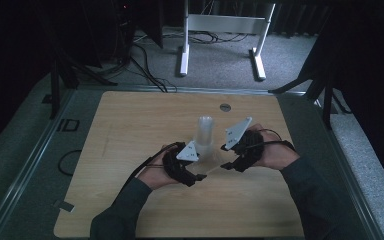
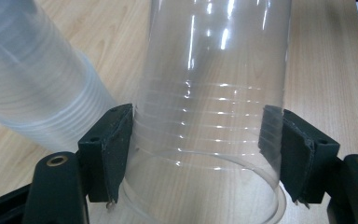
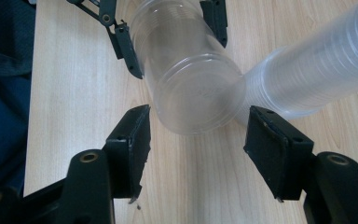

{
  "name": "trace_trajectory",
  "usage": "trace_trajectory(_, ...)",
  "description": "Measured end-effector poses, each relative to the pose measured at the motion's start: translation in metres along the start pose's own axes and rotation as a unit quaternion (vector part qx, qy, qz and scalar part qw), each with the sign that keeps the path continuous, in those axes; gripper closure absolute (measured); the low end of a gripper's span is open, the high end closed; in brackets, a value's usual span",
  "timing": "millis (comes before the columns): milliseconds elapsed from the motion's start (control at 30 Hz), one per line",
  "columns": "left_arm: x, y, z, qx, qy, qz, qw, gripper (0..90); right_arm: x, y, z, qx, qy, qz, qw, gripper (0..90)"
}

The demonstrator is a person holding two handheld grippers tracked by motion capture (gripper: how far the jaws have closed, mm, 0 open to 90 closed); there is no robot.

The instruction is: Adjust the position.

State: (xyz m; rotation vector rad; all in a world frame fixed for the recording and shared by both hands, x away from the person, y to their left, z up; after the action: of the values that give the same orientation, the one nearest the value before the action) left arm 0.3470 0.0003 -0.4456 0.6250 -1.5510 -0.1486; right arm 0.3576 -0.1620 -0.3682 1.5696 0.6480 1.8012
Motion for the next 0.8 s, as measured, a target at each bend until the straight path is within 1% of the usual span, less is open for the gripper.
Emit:
trace_trajectory(167, -0.001, -0.003, 0.002, -0.006, -0.006, -0.013, 0.9999, 27.5, 0.000, -0.001, -0.001, 0.003, 0.003, -0.007, 1.0000, 39.6)
trace_trajectory(267, -0.001, -0.005, 0.003, -0.010, -0.007, -0.021, 0.9997, 27.6, -0.001, -0.002, -0.001, 0.007, 0.006, -0.015, 0.9998, 39.3)
trace_trajectory(300, -0.001, -0.006, 0.004, -0.011, -0.011, -0.024, 0.9996, 27.5, -0.001, -0.003, -0.002, 0.009, 0.005, -0.018, 0.9998, 39.3)
trace_trajectory(433, -0.002, -0.008, 0.006, -0.016, -0.011, -0.028, 0.9994, 27.5, -0.002, -0.007, -0.004, 0.017, 0.012, -0.032, 0.9993, 38.3)
trace_trajectory(667, -0.003, -0.010, 0.007, -0.016, -0.013, -0.034, 0.9992, 27.6, 0.000, -0.012, -0.006, 0.026, 0.015, -0.048, 0.9984, 34.0)
trace_trajectory(800, -0.003, -0.011, 0.008, -0.014, -0.020, -0.039, 0.9989, 27.5, 0.000, -0.016, -0.007, 0.029, 0.016, -0.062, 0.9975, 31.8)
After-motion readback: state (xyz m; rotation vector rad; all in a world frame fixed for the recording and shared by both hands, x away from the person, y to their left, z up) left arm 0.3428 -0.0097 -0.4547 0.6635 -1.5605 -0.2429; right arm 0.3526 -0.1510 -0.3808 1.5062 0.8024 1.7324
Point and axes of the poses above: each handheld gripper's, and its own axes: y roughly backward along the jaws, x roughly out of its top, z roughly to its right, the point moved 5 cm from there along -y, roughly forward along the jaws, and after that the axes turned 14 degrees about z, right-handed, at the moved point
